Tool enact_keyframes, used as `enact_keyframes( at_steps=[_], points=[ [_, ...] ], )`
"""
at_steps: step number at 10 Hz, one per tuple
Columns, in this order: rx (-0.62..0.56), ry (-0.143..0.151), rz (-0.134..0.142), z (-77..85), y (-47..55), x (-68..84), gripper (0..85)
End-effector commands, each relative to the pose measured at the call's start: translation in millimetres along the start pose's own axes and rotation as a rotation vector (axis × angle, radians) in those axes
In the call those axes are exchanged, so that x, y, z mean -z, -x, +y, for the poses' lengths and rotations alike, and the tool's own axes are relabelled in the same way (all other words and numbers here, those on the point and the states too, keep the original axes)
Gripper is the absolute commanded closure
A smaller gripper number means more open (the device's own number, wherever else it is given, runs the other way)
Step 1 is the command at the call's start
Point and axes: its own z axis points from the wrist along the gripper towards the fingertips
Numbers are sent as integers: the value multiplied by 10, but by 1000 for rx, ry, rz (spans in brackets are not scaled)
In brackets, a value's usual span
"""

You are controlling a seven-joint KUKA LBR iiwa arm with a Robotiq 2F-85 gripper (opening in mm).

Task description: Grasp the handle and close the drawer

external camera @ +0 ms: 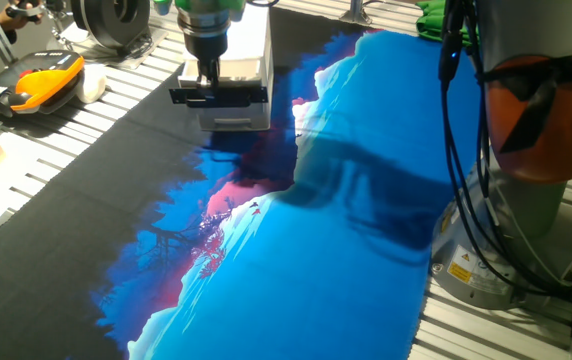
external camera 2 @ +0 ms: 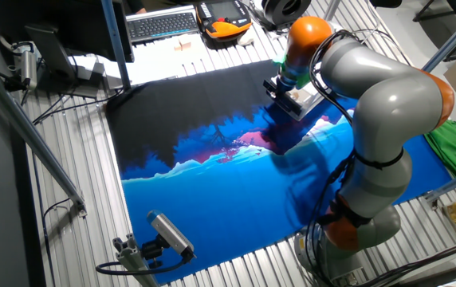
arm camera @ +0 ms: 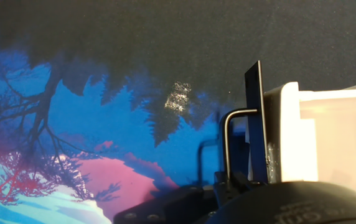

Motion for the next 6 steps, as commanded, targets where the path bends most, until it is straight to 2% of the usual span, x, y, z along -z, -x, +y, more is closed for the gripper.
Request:
enact_keyframes(
  at_steps=[1, 6],
  points=[
    [-4, -2, 0, -5, -4, -1, 850],
    [-13, 2, 5, -30, -10, 6, 850]
  ],
)
